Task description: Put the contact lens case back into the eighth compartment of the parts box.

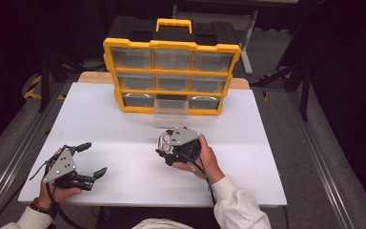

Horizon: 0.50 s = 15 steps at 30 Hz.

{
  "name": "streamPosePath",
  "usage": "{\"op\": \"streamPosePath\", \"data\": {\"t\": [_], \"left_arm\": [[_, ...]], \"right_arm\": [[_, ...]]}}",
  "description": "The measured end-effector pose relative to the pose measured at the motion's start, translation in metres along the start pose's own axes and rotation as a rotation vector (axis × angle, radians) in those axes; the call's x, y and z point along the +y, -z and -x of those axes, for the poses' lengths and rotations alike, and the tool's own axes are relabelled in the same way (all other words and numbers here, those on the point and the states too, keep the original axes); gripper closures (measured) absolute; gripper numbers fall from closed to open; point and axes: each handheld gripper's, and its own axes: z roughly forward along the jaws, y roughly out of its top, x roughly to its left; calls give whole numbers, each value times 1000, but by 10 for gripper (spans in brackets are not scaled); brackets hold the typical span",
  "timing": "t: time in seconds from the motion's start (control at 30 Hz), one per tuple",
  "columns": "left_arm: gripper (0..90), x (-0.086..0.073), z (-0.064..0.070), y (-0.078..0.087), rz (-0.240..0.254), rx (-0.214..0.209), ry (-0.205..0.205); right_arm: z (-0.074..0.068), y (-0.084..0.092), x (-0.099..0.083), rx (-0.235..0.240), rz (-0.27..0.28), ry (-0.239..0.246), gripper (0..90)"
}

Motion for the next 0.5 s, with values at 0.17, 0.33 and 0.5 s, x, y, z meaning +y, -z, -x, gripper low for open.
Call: {"op": "streamPosePath", "data": {"t": [0.17,0.33,0.5], "left_arm": [[50,0,0,0,4,-7,3],[42,-1,-1,-2,-4,-25,8],[41,-2,-2,-2,1,-27,15]], "right_arm": [[3,6,4,-20,12,-5,290],[8,14,7,-43,32,-8,291],[21,21,13,-99,67,-22,290]]}}
